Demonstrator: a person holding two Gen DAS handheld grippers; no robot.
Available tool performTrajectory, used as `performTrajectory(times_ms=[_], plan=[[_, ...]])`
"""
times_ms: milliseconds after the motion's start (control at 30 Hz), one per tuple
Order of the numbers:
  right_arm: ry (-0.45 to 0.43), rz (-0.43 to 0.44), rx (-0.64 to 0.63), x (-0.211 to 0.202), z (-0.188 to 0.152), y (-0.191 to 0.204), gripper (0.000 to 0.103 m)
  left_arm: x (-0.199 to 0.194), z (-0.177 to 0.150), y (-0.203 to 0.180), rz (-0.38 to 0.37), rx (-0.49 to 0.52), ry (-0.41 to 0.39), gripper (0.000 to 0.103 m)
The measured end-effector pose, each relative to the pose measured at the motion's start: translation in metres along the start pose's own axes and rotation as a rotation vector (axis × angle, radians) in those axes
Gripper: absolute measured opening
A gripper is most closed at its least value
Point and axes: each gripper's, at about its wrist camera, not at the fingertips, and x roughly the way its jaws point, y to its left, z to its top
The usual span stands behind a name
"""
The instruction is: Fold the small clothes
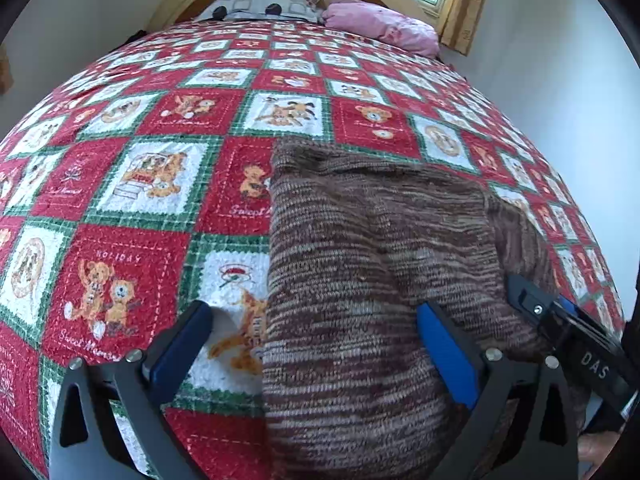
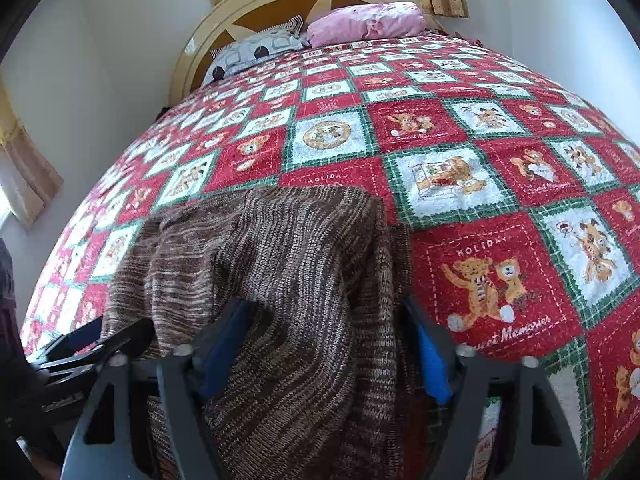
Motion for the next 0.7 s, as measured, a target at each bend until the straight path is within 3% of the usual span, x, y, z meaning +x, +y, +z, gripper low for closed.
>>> performTrajectory(times_ms=[33,133,267,333,533,700], plan=[[-0.005,0.017,0.002,0.0,-0.001,-0.001,0.058,0.0,-0.001,-0.001,0.007,0.003,-0.005,0.103],[-0.012,0.056,-0.014,-0.001,-0.002,0.004,0.044,-0.001,-0.002,0.001,0.016,0.006,-0.014,0.102],[-0.018,0.048,-0.028,-0.001,-0.003,0.01,0.042,-0.002,-0.003,-0.003,0.016,0.03,-0.043,0.091],[-0.02,0.05,-0.025,-0.001,-0.003,0.011,0.041,-0.003,-0.003,-0.009,0.005,0.06,-0.058,0.074],[-0.039,0.013,-0.083,-0.004,-0.005,0.023,0.03,-0.007,-0.005,-0.02,0.019,0.117,-0.09,0.057],[-0.04,0.021,-0.075,-0.004,-0.005,0.021,0.03,-0.005,-0.003,-0.021,0.02,0.122,-0.093,0.057]])
